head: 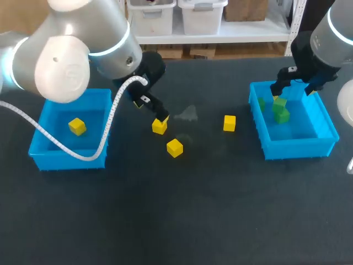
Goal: Put the green cubes in the right bin and the yellow cubes in the left bin.
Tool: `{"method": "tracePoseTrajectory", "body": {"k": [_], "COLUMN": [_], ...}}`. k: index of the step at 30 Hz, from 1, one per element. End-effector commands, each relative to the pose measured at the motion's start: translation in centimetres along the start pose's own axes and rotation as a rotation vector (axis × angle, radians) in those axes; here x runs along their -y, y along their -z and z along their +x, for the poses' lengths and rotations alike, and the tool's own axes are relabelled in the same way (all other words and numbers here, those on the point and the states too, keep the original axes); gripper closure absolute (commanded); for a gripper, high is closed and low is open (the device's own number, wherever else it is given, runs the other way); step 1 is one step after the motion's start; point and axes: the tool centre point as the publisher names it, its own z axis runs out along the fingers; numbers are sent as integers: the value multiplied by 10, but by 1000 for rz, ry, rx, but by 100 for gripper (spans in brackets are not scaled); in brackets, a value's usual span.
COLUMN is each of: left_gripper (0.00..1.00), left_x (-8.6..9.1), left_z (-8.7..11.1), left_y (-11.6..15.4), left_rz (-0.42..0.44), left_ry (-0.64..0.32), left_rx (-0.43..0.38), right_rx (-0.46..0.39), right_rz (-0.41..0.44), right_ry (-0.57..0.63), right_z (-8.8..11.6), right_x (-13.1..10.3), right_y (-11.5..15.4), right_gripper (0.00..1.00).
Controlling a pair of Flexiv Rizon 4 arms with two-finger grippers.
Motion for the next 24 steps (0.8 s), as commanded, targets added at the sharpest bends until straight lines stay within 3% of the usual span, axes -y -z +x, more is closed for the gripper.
{"method": "tracePoseTrajectory", "body": {"k": [1, 15, 24], "left_gripper": [0, 0, 0], "left_x": [0, 2, 0], "left_z": [-3, -1, -11], "left_y": [-10, -40, -55], "left_rz": [3, 15, 12], "left_ry": [6, 27, 32], "left_rx": [-5, -53, -64], "right_rx": [5, 5, 5], "right_rz": [3, 3, 3], "right_ry": [-1, -1, -1], "right_z": [2, 2, 2], "right_x": [0, 0, 0], "right_y": [1, 1, 1], "right_gripper": [0, 0, 0]}}
